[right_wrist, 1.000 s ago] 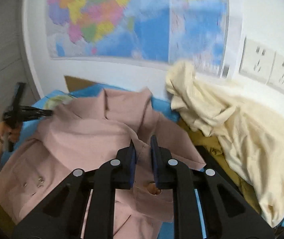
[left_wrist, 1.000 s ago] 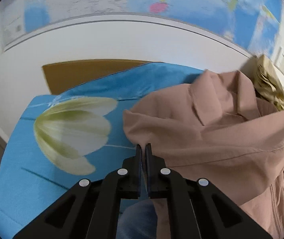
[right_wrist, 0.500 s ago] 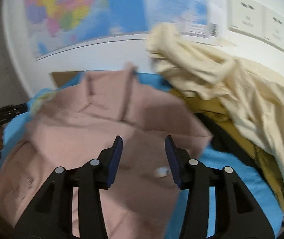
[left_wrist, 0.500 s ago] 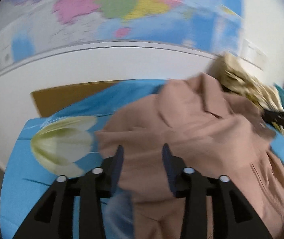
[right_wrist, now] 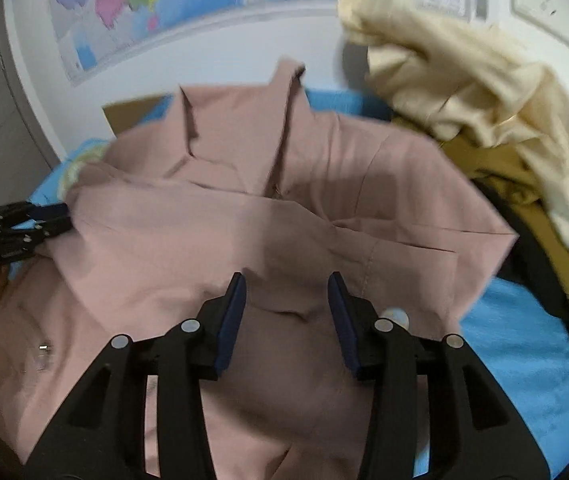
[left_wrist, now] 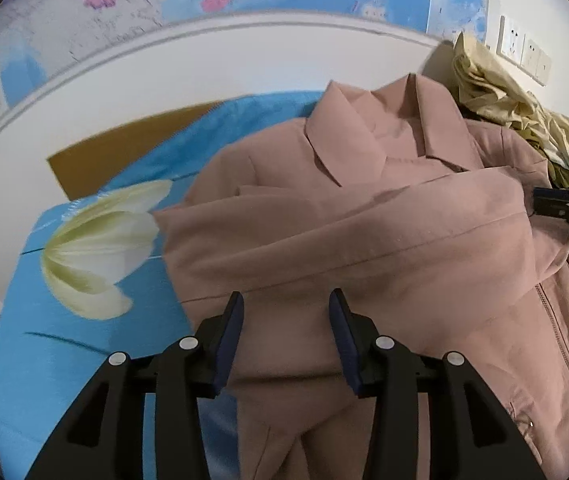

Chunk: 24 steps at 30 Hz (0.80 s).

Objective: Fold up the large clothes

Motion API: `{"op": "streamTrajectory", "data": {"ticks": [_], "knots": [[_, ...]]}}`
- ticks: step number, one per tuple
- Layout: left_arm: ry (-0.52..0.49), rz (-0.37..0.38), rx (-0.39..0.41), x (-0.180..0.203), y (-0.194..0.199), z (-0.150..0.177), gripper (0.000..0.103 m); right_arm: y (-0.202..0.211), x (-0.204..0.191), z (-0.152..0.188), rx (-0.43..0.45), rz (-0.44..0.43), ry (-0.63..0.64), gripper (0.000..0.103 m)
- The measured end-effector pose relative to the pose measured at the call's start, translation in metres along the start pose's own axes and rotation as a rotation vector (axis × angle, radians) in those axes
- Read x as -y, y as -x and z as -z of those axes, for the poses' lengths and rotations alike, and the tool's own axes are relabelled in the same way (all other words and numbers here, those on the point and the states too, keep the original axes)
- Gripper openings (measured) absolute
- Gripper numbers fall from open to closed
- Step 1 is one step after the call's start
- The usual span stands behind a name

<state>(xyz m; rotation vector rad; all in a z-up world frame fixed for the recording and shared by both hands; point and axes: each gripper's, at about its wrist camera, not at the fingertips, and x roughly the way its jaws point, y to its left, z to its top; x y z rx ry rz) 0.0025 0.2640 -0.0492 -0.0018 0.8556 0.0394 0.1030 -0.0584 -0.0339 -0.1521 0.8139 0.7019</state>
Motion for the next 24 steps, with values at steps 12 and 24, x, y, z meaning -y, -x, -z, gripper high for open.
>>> {"op": "streamTrajectory", "data": {"ticks": [12, 24], "knots": [[0.085, 0.148, -0.004, -0.007, 0.073, 0.074, 0.067, 0.093, 0.027, 0.104, -0.011, -0.126, -0.226, 0.068], [0.223, 0.368, -0.100, -0.006, 0.106, 0.144, 0.085, 0.119, 0.027, 0.192, -0.028, -0.310, -0.395, 0.080]]}}
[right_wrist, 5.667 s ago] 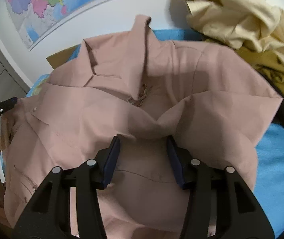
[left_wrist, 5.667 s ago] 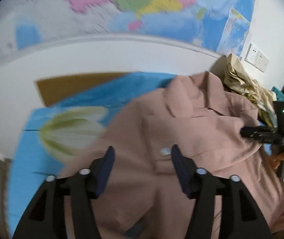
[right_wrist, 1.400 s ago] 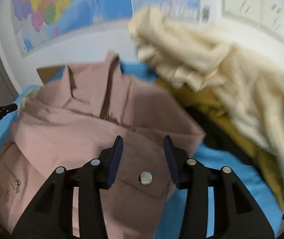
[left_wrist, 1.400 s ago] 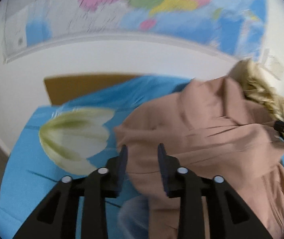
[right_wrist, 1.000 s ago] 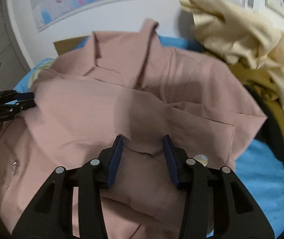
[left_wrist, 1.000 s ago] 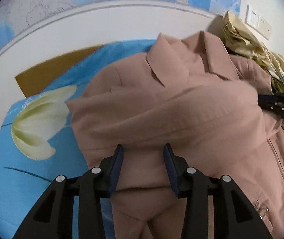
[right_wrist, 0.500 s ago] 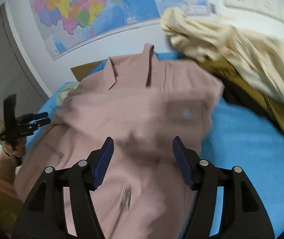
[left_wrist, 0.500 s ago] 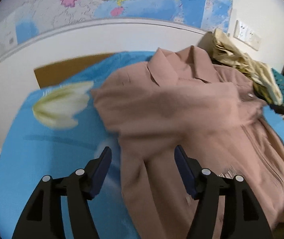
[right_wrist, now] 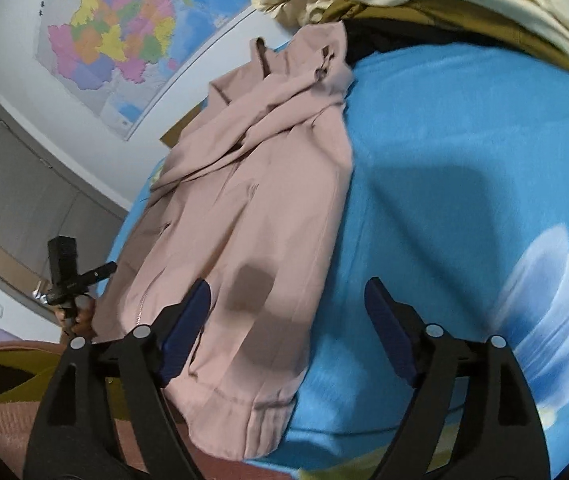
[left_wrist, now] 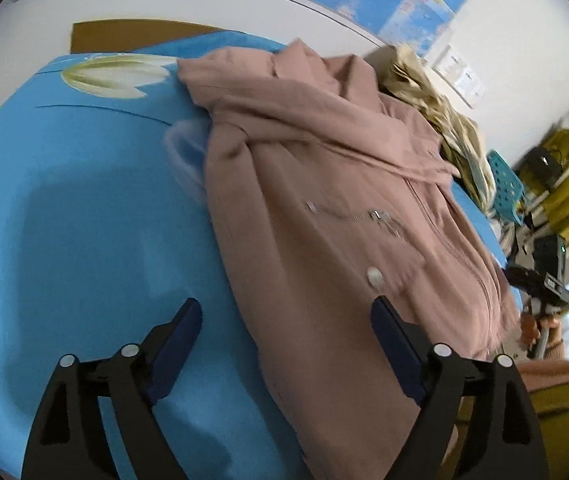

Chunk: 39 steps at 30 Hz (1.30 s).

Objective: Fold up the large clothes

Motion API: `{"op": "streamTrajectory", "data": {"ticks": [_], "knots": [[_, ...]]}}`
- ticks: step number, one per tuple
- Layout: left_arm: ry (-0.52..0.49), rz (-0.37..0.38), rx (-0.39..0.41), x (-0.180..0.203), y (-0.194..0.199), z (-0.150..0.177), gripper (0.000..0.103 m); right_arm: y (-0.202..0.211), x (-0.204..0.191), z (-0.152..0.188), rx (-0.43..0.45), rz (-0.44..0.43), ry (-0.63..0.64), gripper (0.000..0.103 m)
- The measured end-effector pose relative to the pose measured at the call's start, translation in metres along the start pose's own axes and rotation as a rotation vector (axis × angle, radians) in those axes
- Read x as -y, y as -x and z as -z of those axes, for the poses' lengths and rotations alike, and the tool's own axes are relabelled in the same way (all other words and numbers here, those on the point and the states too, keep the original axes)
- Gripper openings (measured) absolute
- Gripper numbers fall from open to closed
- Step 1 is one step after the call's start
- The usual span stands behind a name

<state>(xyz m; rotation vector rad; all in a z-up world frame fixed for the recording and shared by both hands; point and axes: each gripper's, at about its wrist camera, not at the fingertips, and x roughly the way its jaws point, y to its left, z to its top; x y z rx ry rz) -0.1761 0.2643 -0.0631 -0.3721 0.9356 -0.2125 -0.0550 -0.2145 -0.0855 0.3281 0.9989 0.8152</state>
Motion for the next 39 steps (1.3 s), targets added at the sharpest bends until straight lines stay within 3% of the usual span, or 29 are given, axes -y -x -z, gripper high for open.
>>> {"op": "streamTrajectory", "data": {"ticks": [7, 14, 16, 21, 26, 27, 29, 30, 31, 33, 36, 39], "knots": [[-0.056, 0.167, -0.061, 0.028, 0.001, 0.024, 0.090, -0.010, -0.016, 0.010, -0.023, -0.069, 0.052, 0.082], [-0.013, 0.316, -0.088, 0.035, -0.011, 0.020, 0.092, -0.017, -0.026, 0.014, -0.049, -0.155, 0.076, 0.079], [0.006, 0.337, -0.093, 0.034, -0.018, 0.013, 0.087, -0.022, -0.027, 0.014, -0.049, -0.154, 0.081, 0.074], [0.004, 0.251, -0.099, 0.037, -0.022, 0.007, 0.061, -0.024, -0.028, 0.015, -0.055, -0.152, 0.083, 0.066], [-0.005, 0.183, -0.062, 0.040, -0.015, 0.012, 0.057, -0.019, -0.023, 0.017, -0.057, -0.144, 0.064, 0.060], [-0.001, 0.154, -0.045, 0.040, -0.017, 0.011, 0.036, -0.020, -0.024, 0.017, -0.054, -0.144, 0.058, 0.060], [0.022, 0.093, -0.022, 0.041, -0.024, 0.013, 0.013, -0.022, -0.027, 0.018, -0.057, -0.145, 0.054, 0.059], [0.036, 0.092, -0.008, 0.040, -0.025, 0.013, 0.010, -0.024, -0.027, 0.018, -0.059, -0.157, 0.037, 0.048], [0.049, 0.106, 0.006, 0.039, -0.024, 0.014, 0.007, -0.026, -0.025, 0.019, -0.065, -0.157, 0.012, 0.029], [0.098, 0.144, 0.013, 0.032, -0.019, 0.012, 0.004, -0.027, -0.017, 0.020, -0.060, -0.197, -0.062, 0.013], [0.136, 0.202, 0.033, 0.025, -0.005, 0.008, 0.004, -0.007, -0.022, 0.018, 0.009, -0.274, -0.075, 0.005], [0.118, 0.229, 0.090, 0.028, 0.023, 0.003, 0.003, 0.023, -0.046, 0.014, 0.098, -0.335, -0.018, 0.005]]}}
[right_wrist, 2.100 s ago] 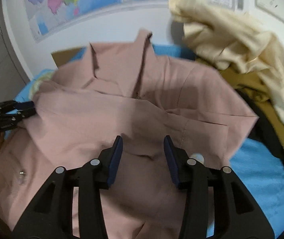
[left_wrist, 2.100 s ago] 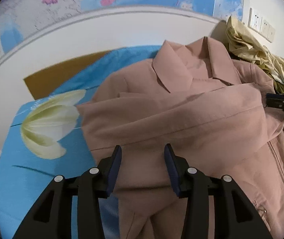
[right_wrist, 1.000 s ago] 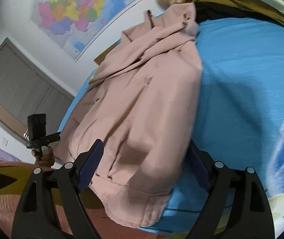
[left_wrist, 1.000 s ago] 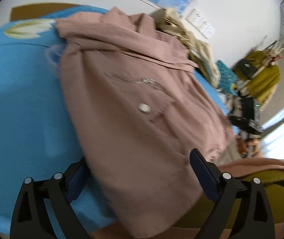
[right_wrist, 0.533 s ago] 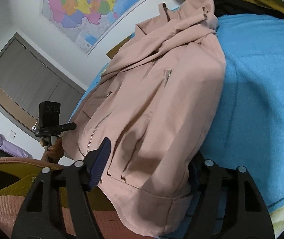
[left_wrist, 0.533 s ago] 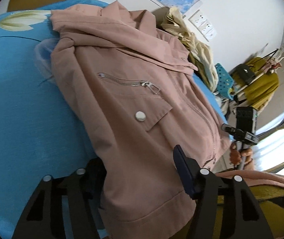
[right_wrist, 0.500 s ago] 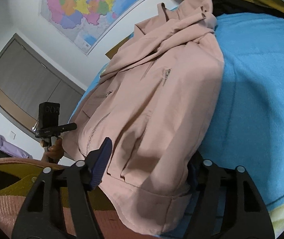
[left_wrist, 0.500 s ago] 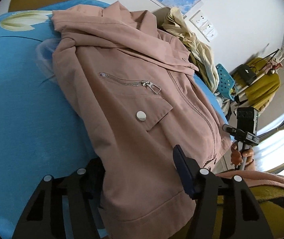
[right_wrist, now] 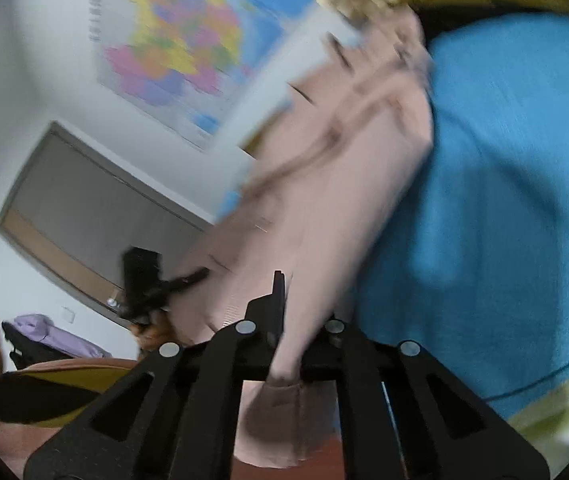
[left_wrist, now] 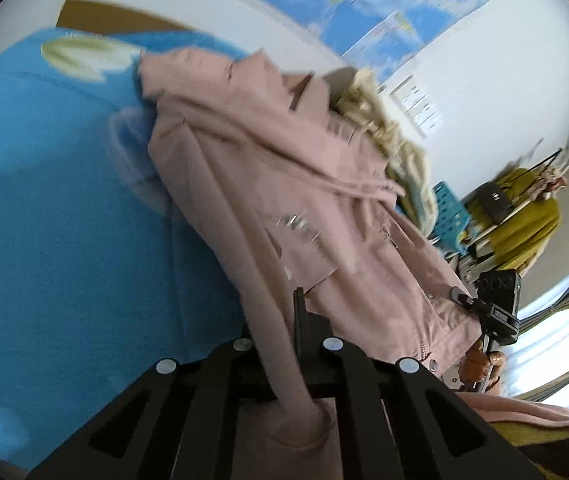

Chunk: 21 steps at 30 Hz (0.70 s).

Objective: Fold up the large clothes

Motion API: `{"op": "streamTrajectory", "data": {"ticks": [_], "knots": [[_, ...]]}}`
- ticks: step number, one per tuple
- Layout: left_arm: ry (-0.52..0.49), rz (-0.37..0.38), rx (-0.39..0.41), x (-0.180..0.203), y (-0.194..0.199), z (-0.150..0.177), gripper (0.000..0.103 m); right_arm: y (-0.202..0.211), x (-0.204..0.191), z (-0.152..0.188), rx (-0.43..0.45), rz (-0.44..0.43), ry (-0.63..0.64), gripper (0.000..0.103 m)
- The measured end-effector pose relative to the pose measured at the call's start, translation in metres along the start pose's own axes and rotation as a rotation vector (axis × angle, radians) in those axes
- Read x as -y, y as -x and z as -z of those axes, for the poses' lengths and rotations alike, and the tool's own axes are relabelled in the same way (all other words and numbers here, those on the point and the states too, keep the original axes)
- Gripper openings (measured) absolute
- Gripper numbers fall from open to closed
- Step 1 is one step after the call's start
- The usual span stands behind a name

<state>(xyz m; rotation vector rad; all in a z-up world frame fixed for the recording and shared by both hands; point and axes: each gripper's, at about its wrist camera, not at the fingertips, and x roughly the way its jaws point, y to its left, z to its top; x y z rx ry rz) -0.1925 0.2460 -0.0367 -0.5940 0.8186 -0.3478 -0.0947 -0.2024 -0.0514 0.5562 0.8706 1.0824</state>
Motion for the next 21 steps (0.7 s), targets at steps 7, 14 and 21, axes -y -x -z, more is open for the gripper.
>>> {"op": "streamTrajectory", "data": {"ticks": [7, 14, 21], "knots": [[-0.041, 0.050, 0.075, 0.014, 0.048, 0.001, 0.002, 0.021, -0.038, 0.005, 0.032, -0.058, 0.058, 0.005], [0.062, 0.094, 0.038, -0.007, 0.038, 0.000, 0.002, 0.014, -0.032, 0.008, -0.007, -0.030, 0.004, 0.005], [0.041, 0.115, 0.086, 0.001, 0.046, -0.047, 0.002, 0.016, -0.042, -0.049, 0.081, -0.042, 0.016, 0.005]]}}
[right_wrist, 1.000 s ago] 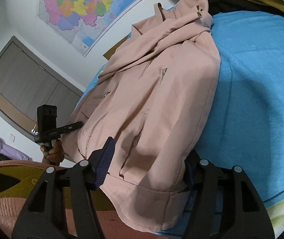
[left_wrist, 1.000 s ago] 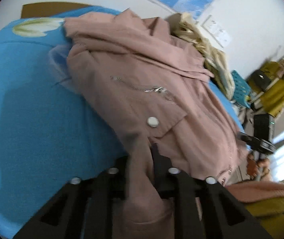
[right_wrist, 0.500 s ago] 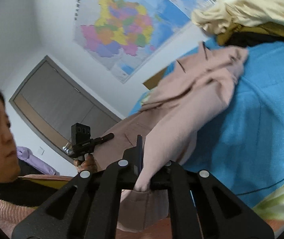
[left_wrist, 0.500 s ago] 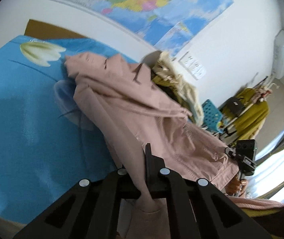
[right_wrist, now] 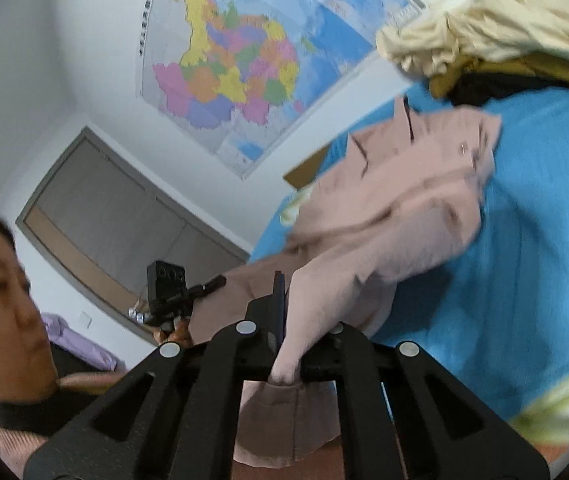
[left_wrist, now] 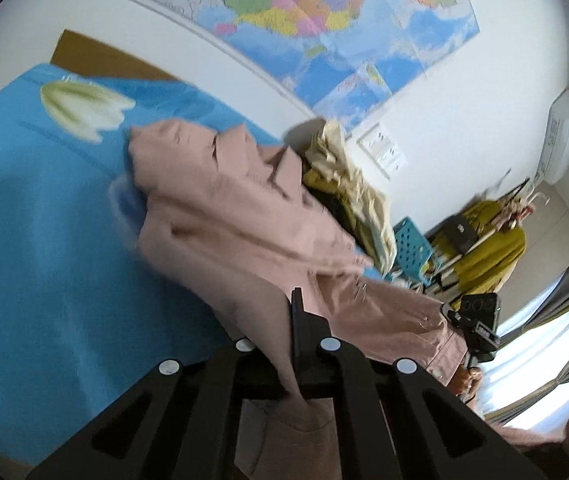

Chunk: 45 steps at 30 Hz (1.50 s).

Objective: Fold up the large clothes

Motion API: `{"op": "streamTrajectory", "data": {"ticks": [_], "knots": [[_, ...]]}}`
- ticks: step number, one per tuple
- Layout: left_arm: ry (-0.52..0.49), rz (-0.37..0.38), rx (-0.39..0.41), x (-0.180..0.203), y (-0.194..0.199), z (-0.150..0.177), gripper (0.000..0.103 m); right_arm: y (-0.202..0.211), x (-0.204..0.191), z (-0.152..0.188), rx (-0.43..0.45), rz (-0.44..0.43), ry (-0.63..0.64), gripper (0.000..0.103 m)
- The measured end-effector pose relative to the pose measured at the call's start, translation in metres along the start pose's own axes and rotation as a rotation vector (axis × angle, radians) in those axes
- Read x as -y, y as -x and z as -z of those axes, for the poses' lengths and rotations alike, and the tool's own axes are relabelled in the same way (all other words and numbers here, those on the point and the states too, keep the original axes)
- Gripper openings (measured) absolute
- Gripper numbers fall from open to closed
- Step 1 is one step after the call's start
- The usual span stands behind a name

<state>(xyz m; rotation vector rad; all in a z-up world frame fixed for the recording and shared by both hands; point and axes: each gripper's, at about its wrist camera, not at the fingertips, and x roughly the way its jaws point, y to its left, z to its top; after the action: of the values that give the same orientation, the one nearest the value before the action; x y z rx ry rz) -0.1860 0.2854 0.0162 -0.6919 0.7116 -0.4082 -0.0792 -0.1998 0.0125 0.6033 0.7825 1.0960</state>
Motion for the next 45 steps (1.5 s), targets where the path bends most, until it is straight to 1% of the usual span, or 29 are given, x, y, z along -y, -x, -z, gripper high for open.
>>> {"op": "streamTrajectory", "data": {"ticks": [2, 3, 7, 8, 12, 14, 16, 18, 19, 23, 24, 26, 27, 28, 29, 30, 31, 32, 33, 34, 35, 36, 37, 38, 39, 40, 42, 44, 45], "knots": [[0.011, -0.001, 0.004, 0.001, -0.002, -0.019, 0.002, -0.006, 0.006, -0.022, 0.014, -0.018, -0.036, 0.005], [0.004, -0.005, 0.006, 0.001, -0.004, -0.030, 0.002, -0.009, 0.007, -0.035, 0.024, -0.012, -0.039, 0.005], [-0.013, -0.052, 0.004, 0.004, -0.015, -0.074, 0.003, -0.027, 0.019, -0.081, 0.049, 0.007, -0.079, 0.006], [-0.018, -0.076, 0.003, 0.005, -0.021, -0.090, 0.003, -0.033, 0.023, -0.093, 0.050, 0.014, -0.088, 0.006], [-0.026, -0.110, -0.011, 0.001, -0.042, -0.131, 0.003, -0.064, 0.051, -0.135, 0.038, 0.037, -0.150, 0.006], [-0.018, -0.127, -0.028, -0.006, -0.057, -0.148, 0.003, -0.077, 0.071, -0.149, 0.034, 0.054, -0.213, 0.006], [0.000, -0.163, -0.055, -0.017, -0.079, -0.162, 0.003, -0.092, 0.090, -0.160, 0.025, 0.086, -0.247, 0.006], [0.021, -0.199, -0.080, -0.030, -0.098, -0.170, 0.003, -0.109, 0.114, -0.170, 0.001, 0.136, -0.293, 0.006], [0.035, -0.226, -0.103, -0.039, -0.112, -0.175, 0.003, -0.114, 0.124, -0.172, -0.003, 0.157, -0.315, 0.007], [0.089, -0.313, -0.160, -0.073, -0.150, -0.188, 0.003, -0.137, 0.165, -0.177, -0.025, 0.253, -0.390, 0.012], [0.102, -0.338, -0.175, -0.082, -0.159, -0.190, 0.003, -0.143, 0.172, -0.178, -0.039, 0.290, -0.386, 0.013], [0.119, -0.382, -0.195, -0.096, -0.172, -0.193, 0.006, -0.150, 0.183, -0.178, -0.049, 0.327, -0.387, 0.015], [0.138, -0.394, -0.198, -0.102, -0.175, -0.194, 0.007, -0.152, 0.185, -0.177, -0.055, 0.334, -0.388, 0.021], [0.159, -0.397, -0.196, -0.108, -0.176, -0.193, 0.008, -0.153, 0.185, -0.178, -0.053, 0.337, -0.382, 0.034], [0.163, -0.384, -0.190, -0.110, -0.173, -0.192, 0.013, -0.149, 0.183, -0.178, -0.037, 0.324, -0.373, 0.045], [0.155, -0.365, -0.178, -0.109, -0.170, -0.192, 0.019, -0.143, 0.176, -0.178, -0.003, 0.313, -0.350, 0.062], [0.141, -0.357, -0.168, -0.107, -0.167, -0.191, 0.023, -0.138, 0.171, -0.179, 0.015, 0.318, -0.333, 0.070], [0.106, -0.345, -0.149, -0.101, -0.159, -0.189, 0.042, -0.131, 0.162, -0.180, 0.033, 0.318, -0.308, 0.069], [0.075, -0.339, -0.123, -0.094, -0.151, -0.187, 0.058, -0.125, 0.151, -0.180, 0.048, 0.306, -0.269, 0.069], [0.030, -0.341, -0.082, -0.086, -0.141, -0.184, 0.061, -0.121, 0.138, -0.178, 0.059, 0.292, -0.223, 0.069], [-0.061, -0.345, -0.046, -0.071, -0.130, -0.177, 0.064, -0.119, 0.120, -0.175, 0.053, 0.293, -0.150, 0.069], [-0.109, -0.341, -0.041, -0.062, -0.128, -0.174, 0.069, -0.121, 0.110, -0.173, 0.039, 0.300, -0.105, 0.069], [-0.164, -0.337, -0.041, -0.053, -0.125, -0.169, 0.071, -0.130, 0.091, -0.166, -0.011, 0.311, -0.003, 0.070], [-0.227, -0.345, -0.040, -0.044, -0.125, -0.162, 0.073, -0.142, 0.077, -0.160, -0.062, 0.331, 0.078, 0.073], [-0.278, -0.375, -0.047, -0.038, -0.128, -0.157, 0.074, -0.160, 0.061, -0.149, -0.125, 0.387, 0.191, 0.077], [-0.342, -0.417, -0.070, -0.031, -0.138, -0.150, 0.074, -0.176, 0.051, -0.141, -0.164, 0.434, 0.272, 0.078], [-0.412, -0.454, -0.120, -0.024, -0.157, -0.142, 0.074, -0.211, 0.039, -0.122, -0.243, 0.546, 0.444, 0.077], [-0.460, -0.472, -0.171, -0.022, -0.178, -0.137, 0.074, -0.236, 0.040, -0.108, -0.301, 0.599, 0.538, 0.076], [-0.478, -0.482, -0.192, -0.023, -0.186, -0.135, 0.074, -0.253, 0.044, -0.100, -0.335, 0.658, 0.594, 0.072]]}}
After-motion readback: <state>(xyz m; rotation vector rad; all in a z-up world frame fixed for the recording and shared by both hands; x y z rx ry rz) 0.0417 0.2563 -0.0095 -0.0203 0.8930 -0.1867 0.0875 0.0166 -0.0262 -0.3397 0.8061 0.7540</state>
